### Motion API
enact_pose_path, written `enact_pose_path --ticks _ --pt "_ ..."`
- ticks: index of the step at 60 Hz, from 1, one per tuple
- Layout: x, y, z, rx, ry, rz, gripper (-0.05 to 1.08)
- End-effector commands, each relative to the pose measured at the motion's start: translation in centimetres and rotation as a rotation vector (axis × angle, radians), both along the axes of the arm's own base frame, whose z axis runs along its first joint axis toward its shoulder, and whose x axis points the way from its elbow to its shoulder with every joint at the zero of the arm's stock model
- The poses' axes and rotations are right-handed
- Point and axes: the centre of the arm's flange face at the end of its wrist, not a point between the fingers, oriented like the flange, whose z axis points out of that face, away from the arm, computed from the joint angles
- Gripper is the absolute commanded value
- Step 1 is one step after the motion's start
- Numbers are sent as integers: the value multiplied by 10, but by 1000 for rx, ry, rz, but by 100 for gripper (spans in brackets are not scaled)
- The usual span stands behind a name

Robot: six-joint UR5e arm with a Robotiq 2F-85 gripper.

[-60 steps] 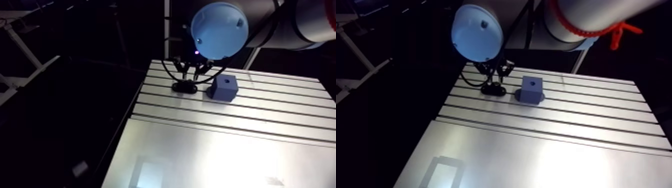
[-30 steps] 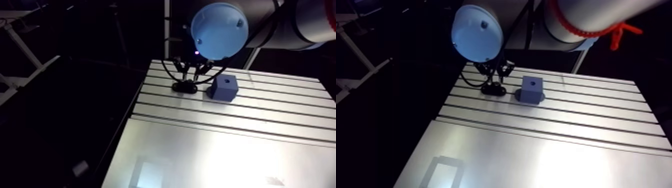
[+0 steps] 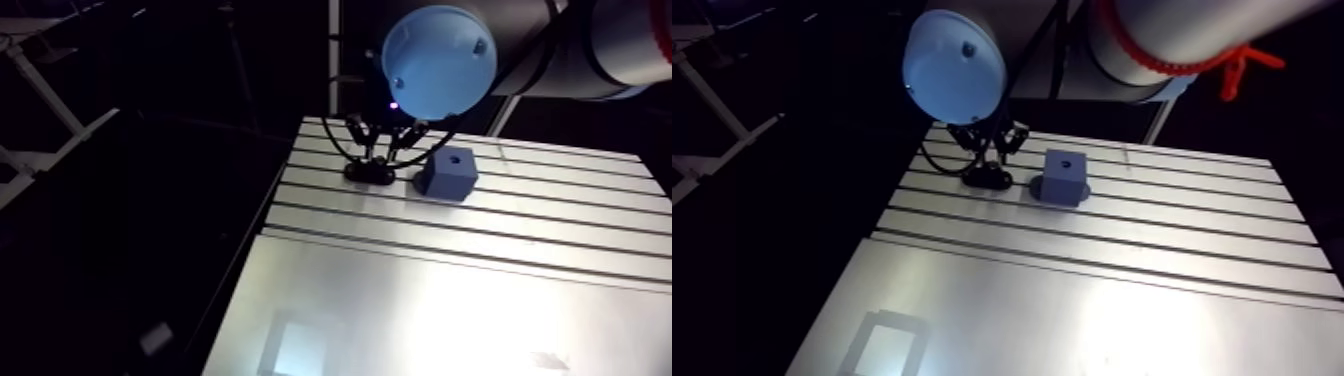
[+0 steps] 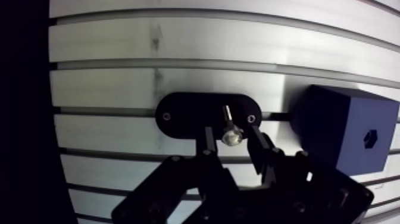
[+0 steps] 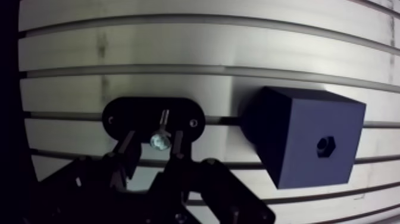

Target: Pick up the M10 bolt and insert it into the hex recess until seated.

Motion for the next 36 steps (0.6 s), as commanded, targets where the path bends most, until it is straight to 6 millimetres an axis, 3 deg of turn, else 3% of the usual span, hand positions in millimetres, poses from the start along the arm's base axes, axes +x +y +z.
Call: enact_pose_path --ticks 1,36 --pt "0 0 -1 0 -2 2 58" --pt "-1 0 -3 1 -4 2 62"
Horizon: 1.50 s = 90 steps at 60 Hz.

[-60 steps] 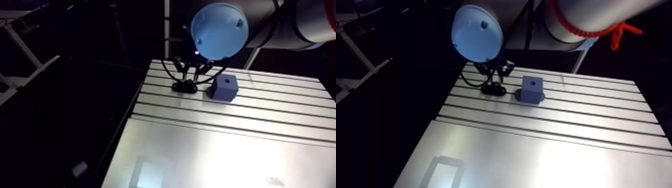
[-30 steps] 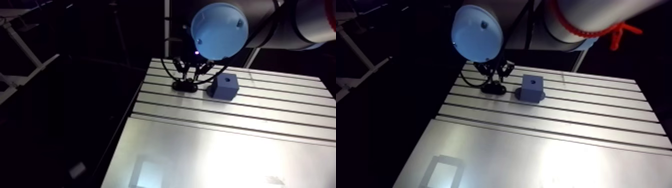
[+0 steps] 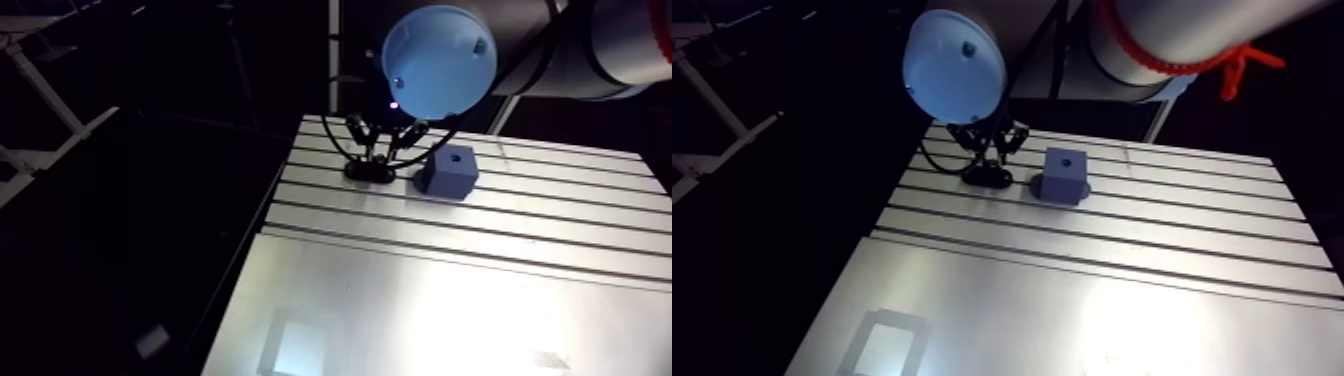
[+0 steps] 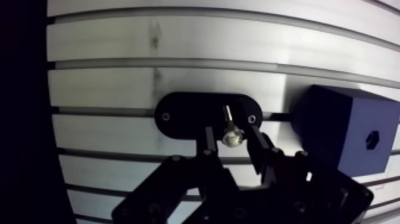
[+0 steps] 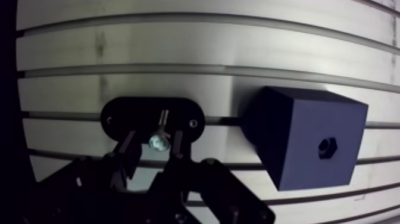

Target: Pick up the M10 bolt and insert it into the hex recess until seated.

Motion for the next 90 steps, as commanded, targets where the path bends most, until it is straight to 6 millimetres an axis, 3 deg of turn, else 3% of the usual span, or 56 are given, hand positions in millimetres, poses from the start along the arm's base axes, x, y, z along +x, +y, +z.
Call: enact_pose_path --ticks 1,90 --pt "0 0 0 0 0 0 62" --pt "0 2 -1 22 2 -1 68"
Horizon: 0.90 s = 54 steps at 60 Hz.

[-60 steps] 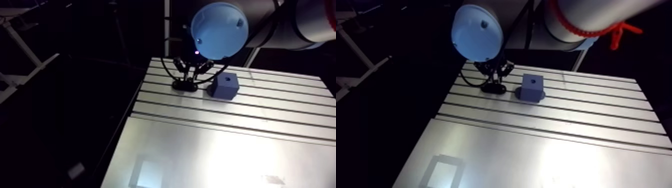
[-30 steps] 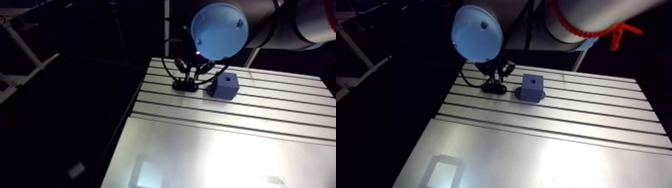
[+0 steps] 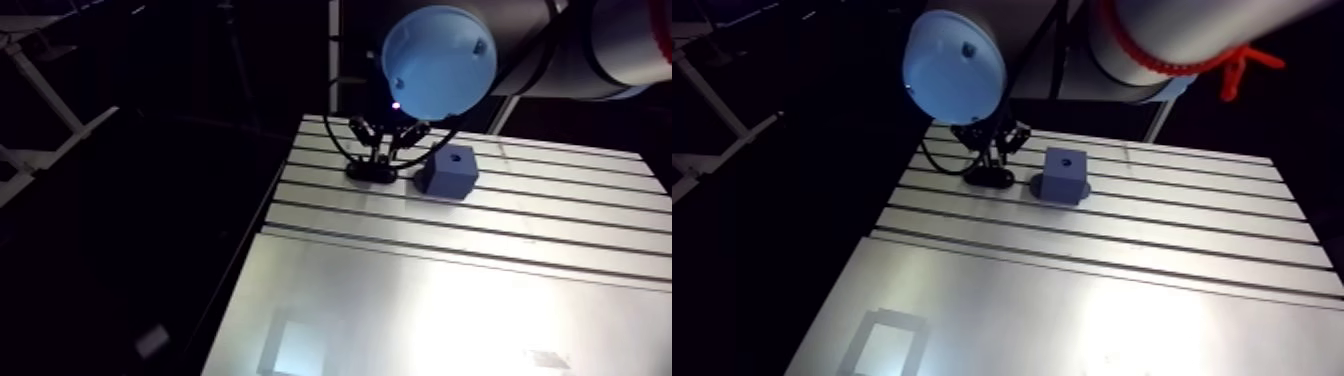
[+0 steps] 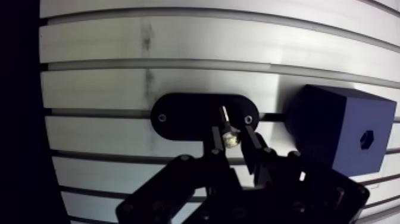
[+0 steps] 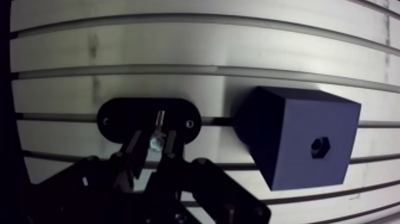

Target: Pick up the M10 bolt and insert it into the hex recess until seated.

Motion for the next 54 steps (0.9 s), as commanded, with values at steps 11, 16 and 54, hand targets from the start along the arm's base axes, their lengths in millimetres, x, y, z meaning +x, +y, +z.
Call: enact_pose_path --ticks 11,16,54 --pt "0 0 0 -1 0 0 69" --pt "0 0 -1 -1 -2 0 69" --pt "0 0 10 -3 16 5 75"
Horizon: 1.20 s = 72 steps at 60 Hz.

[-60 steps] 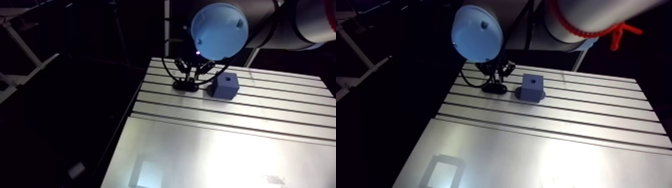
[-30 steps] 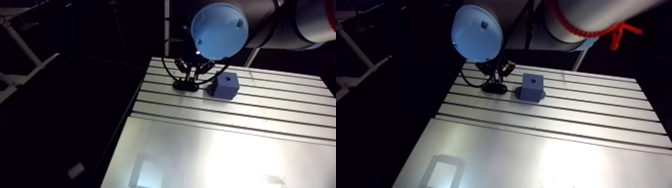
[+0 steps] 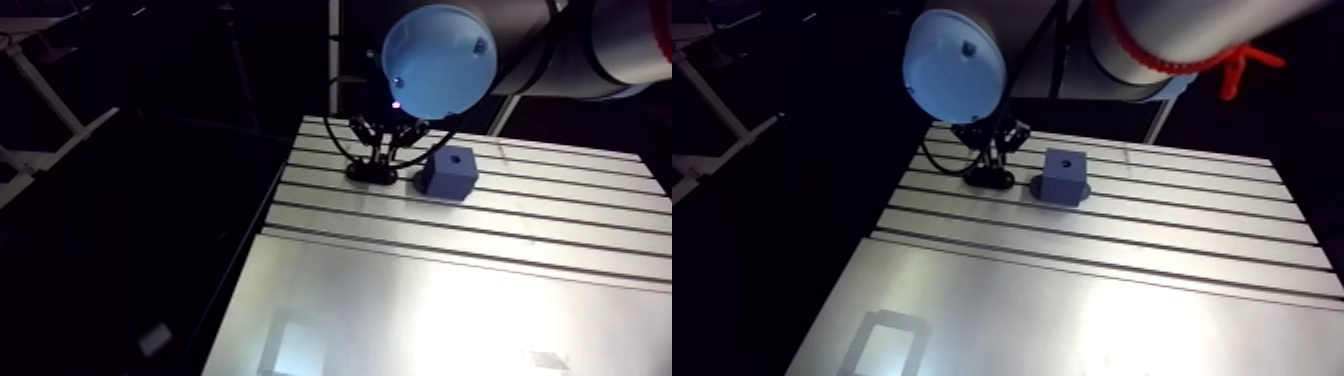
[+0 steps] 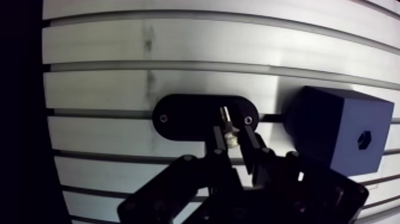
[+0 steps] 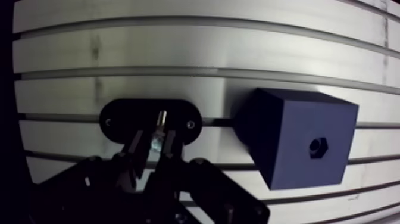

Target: Pick up the M10 bolt and insert it into the hex recess until seated.

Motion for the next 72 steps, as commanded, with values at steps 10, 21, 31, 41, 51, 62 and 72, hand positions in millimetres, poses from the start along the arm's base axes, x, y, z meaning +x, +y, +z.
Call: enact_pose_path --ticks 10,21,31,41,51,62,72 --pt "-1 1 15 -2 26 0 76" --pt "-1 1 25 -3 40 2 76" --pt "-6 2 48 -9 57 3 76" --pt "-16 5 68 -5 35 6 78" --pt "-25 11 98 6 -21 47 81" --pt "-35 21 129 21 -119 130 90" --pt "-43 43 150 24 -212 228 97"
